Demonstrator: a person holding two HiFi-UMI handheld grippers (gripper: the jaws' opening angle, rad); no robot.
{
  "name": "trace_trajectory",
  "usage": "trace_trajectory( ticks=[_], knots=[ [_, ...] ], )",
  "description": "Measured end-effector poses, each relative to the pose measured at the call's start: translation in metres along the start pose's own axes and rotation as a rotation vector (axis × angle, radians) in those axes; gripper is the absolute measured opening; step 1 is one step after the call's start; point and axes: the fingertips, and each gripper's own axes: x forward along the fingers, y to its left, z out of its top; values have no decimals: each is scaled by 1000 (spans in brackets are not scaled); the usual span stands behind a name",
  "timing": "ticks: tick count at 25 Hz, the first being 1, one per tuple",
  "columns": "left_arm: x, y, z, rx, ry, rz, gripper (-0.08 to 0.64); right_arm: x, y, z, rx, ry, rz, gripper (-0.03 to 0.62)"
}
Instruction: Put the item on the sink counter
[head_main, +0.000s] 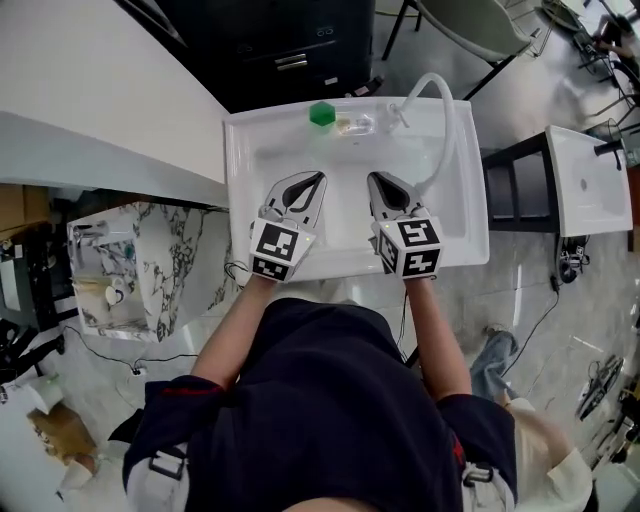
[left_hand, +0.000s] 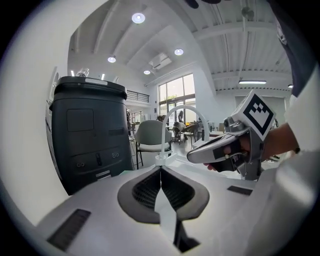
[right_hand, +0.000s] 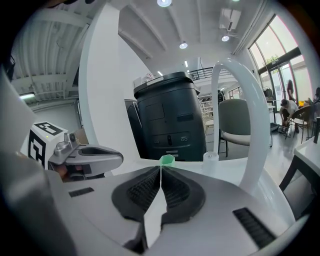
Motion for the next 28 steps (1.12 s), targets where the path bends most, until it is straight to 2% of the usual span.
trace_trajectory(
  ticks=[6,13,28],
  knots=[
    [-20,-3,9,-41,-64,15,15,-7,7,3,-9,-17,11,35],
    [-38,-2,19,-48,-107,10,15,-11,29,7,-25,-26,27,35],
    [-121,-12,7,-30,-141,-65,15,-45,116,4,-61,-96,-23,35]
  ],
)
